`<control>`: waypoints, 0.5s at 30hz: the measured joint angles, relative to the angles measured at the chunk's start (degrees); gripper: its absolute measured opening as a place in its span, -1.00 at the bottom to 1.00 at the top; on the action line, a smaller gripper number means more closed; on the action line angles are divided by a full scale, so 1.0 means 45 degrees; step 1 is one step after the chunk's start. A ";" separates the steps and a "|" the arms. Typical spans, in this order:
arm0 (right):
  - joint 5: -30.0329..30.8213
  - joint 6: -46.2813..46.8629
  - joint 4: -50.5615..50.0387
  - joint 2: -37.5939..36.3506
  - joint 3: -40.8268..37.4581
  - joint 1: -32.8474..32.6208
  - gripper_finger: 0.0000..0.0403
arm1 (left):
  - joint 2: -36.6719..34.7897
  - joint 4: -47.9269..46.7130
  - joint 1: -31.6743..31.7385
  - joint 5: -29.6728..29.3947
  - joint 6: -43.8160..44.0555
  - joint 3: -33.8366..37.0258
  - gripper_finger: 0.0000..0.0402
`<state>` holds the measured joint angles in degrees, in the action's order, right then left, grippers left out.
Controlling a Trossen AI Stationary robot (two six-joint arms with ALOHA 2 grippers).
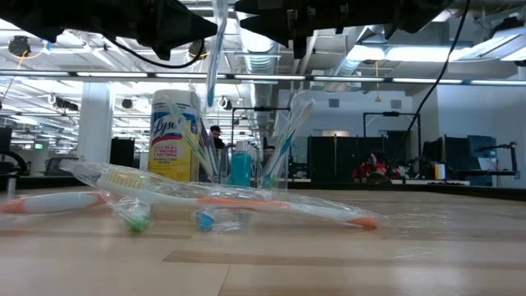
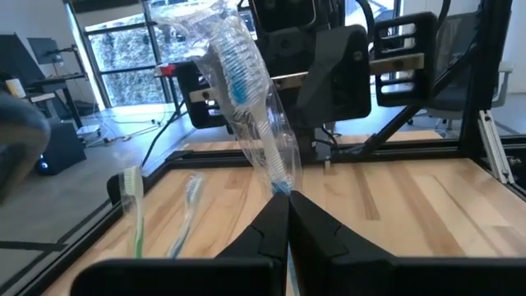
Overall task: Pick & Place toothbrushing station
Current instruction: Put the blue toothbrush into the transparent organizer
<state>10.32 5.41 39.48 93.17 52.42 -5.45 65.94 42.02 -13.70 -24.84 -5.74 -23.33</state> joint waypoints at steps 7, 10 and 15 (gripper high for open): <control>0.0001 0.0005 -0.0027 0.0000 0.0000 0.0000 -0.21 | 0.1293 0.0038 0.0378 0.0049 -0.0359 -0.0865 -1.00; 0.0001 0.0005 -0.0119 0.0000 0.0000 0.0000 -0.21 | 0.1644 0.0006 0.0401 0.0044 -0.0427 -0.1087 -1.00; 0.0001 0.0005 -0.0109 0.0000 0.0000 0.0086 -0.23 | 0.1705 0.0010 0.0399 0.0039 -0.0432 -0.1122 -1.00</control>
<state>10.33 5.43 38.99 93.17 52.42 -5.06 73.62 42.07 -11.91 -24.67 -7.68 -28.38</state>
